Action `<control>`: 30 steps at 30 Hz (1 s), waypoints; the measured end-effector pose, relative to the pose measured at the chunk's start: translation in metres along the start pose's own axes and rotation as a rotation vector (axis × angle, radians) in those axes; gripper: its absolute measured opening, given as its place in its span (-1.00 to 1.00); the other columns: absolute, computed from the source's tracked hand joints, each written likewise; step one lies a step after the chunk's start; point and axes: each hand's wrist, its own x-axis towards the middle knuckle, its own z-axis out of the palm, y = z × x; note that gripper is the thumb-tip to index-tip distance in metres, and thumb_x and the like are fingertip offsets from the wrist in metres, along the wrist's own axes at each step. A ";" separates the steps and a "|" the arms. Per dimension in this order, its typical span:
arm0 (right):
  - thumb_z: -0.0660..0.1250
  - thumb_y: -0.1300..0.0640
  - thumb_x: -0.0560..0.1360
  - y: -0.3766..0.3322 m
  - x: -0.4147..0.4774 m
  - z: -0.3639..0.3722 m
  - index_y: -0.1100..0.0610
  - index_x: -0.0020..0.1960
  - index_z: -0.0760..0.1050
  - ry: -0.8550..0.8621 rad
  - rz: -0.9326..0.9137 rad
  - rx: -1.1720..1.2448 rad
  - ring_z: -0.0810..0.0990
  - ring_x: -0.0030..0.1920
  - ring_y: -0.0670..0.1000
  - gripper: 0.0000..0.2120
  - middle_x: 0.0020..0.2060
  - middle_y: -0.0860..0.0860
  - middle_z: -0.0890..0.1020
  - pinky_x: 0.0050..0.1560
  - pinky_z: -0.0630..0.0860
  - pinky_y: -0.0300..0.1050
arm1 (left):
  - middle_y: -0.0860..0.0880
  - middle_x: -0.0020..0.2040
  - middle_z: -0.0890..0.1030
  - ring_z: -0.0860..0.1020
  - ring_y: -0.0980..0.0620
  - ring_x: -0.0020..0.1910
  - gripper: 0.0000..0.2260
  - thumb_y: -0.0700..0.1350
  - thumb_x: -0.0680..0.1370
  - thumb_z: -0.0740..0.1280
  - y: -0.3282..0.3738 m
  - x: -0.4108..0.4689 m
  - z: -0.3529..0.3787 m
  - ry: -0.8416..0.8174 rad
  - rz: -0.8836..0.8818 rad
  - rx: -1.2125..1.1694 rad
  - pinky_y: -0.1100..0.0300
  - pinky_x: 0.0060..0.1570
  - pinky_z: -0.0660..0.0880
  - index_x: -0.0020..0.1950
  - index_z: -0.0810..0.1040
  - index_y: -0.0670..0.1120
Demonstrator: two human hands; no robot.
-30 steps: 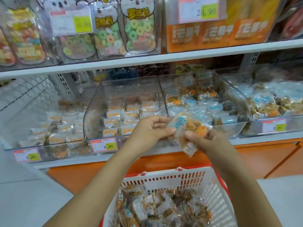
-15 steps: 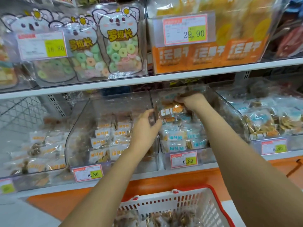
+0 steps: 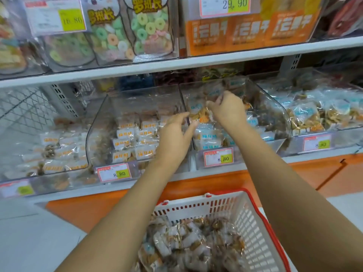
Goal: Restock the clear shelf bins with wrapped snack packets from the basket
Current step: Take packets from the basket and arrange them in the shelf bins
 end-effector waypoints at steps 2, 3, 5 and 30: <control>0.30 -0.02 0.54 0.006 -0.041 -0.012 0.11 -0.36 0.28 0.016 -0.111 0.054 0.46 -0.32 0.06 -0.62 -0.41 0.03 0.46 -0.32 0.31 -0.09 | 0.04 -0.12 0.60 0.52 0.16 -0.15 -0.80 -0.04 0.61 0.25 -0.005 -0.034 -0.010 0.053 0.068 -0.067 0.19 -0.10 0.48 0.01 0.61 -0.10; 0.28 -0.02 0.55 0.011 -0.061 -0.015 0.10 -0.39 0.24 -0.003 -0.173 0.062 0.39 -0.39 0.03 -0.58 -0.47 0.02 0.39 -0.35 0.27 -0.07 | 0.10 -0.26 0.58 0.49 0.18 -0.27 -0.77 -0.06 0.62 0.23 -0.011 -0.052 -0.015 0.052 0.045 -0.108 0.25 -0.22 0.45 -0.13 0.61 -0.11; 0.28 -0.02 0.55 0.024 -0.098 -0.012 0.09 -0.41 0.21 -0.130 -0.262 0.028 0.32 -0.43 -0.02 -0.55 -0.51 0.00 0.33 -0.37 0.24 -0.06 | 0.15 -0.48 0.49 0.43 0.20 -0.45 -0.68 -0.08 0.62 0.23 -0.026 -0.087 -0.023 -0.005 -0.070 -0.179 0.38 -0.39 0.31 -0.32 0.56 -0.08; 0.39 0.21 0.48 0.138 -0.258 0.121 0.07 -0.24 0.48 -0.531 0.101 0.058 0.53 -0.25 -0.11 -0.84 -0.30 -0.09 0.55 -0.16 0.51 -0.26 | -0.10 -0.15 0.68 0.65 -0.04 -0.13 -0.76 -0.06 0.61 0.27 -0.137 -0.245 -0.009 -0.311 -1.157 -0.445 0.11 -0.07 0.58 0.02 0.60 -0.23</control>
